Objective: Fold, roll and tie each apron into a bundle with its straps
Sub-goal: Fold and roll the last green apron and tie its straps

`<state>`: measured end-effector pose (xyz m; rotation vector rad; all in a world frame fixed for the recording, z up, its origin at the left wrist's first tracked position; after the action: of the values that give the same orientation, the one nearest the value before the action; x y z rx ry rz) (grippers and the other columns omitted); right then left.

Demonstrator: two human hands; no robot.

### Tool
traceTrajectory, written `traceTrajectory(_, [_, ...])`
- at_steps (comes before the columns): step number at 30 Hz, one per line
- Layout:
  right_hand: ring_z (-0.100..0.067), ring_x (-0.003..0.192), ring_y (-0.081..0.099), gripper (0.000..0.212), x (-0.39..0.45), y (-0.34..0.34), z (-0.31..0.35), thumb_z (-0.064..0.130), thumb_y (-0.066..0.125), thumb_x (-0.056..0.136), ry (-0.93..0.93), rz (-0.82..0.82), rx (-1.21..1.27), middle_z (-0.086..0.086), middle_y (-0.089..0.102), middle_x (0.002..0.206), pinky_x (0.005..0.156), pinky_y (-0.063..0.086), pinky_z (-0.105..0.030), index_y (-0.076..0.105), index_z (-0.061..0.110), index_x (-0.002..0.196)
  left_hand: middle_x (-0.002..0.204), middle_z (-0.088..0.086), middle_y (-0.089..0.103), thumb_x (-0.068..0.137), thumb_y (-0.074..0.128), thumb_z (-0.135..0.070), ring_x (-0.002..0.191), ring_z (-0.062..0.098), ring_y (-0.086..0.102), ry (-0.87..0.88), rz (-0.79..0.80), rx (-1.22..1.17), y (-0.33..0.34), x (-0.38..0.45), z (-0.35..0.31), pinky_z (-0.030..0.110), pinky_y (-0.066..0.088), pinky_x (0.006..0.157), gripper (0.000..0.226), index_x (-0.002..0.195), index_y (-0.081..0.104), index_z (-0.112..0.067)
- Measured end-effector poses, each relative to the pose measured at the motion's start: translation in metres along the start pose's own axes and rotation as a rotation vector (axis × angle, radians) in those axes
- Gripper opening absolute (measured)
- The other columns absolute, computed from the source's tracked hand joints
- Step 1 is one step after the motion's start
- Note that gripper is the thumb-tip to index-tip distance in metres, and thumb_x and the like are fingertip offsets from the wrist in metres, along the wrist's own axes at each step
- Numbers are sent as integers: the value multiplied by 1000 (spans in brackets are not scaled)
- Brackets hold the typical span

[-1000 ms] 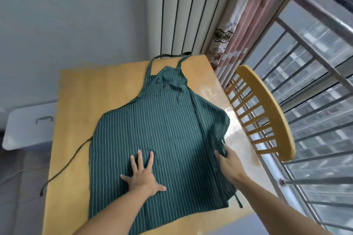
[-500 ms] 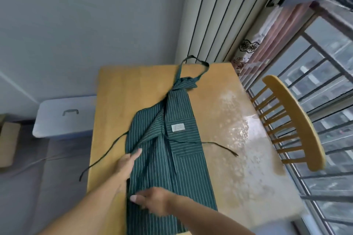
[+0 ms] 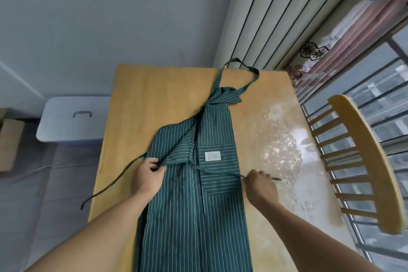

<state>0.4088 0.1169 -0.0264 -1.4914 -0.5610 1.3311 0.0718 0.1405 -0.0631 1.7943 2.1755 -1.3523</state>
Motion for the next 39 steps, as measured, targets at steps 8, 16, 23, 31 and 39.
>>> traceTrajectory(8, [-13, 77, 65, 16, 18, -102, 190, 28, 55, 103, -561, -419, 448, 12, 71, 89, 65, 46, -33, 69, 27, 109, 102, -12, 64, 85, 78, -20, 88, 11, 63, 187, -52, -51, 15, 13, -55, 36, 57, 76, 39, 118, 60, -27])
traceTrajectory(16, [-18, 124, 57, 59, 62, -85, 235, 26, 63, 99, -594, -147, 500, 4, 53, 147, 96, 55, -39, 37, 33, 152, 83, 14, 62, 103, 52, -23, 71, 30, 54, -143, -293, -173, -6, 53, -41, 36, 41, 61, 23, 85, 53, -9])
traceTrajectory(23, [-20, 72, 72, 57, 204, -79, 105, 41, 65, 98, 444, 77, 1233, -7, 67, 90, 63, 58, -33, 51, 5, 139, 107, -3, 59, 85, 80, -22, 106, 24, 57, 275, -322, 102, 4, 58, -81, 43, 49, 94, 32, 108, 58, -20])
traceTrajectory(31, [-16, 55, 67, 9, 249, -104, 117, 28, 60, 103, 166, 11, 1263, -5, 69, 79, 44, 47, -26, 56, 20, 101, 139, -3, 56, 92, 72, -39, 129, 19, 51, 269, 1, 292, 42, 96, -134, 37, 44, 109, 60, 143, 47, -23])
traceTrajectory(39, [-23, 107, 54, 20, 262, -181, 153, 34, 69, 94, -333, -594, 396, 0, 60, 108, 95, 46, -36, 64, 18, 103, 62, -2, 51, 101, 54, -49, 46, 14, 43, 218, 135, 233, 29, 115, -121, 25, 32, 46, 29, 91, 55, -21])
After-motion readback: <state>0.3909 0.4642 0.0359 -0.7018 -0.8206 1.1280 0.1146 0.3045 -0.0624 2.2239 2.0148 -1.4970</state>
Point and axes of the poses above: each hand's wrist, its own x-axis towards the middle knuckle, its own y-axis out of the palm, z = x × y, the point moved 3 cm from there along x, towards the middle knuckle
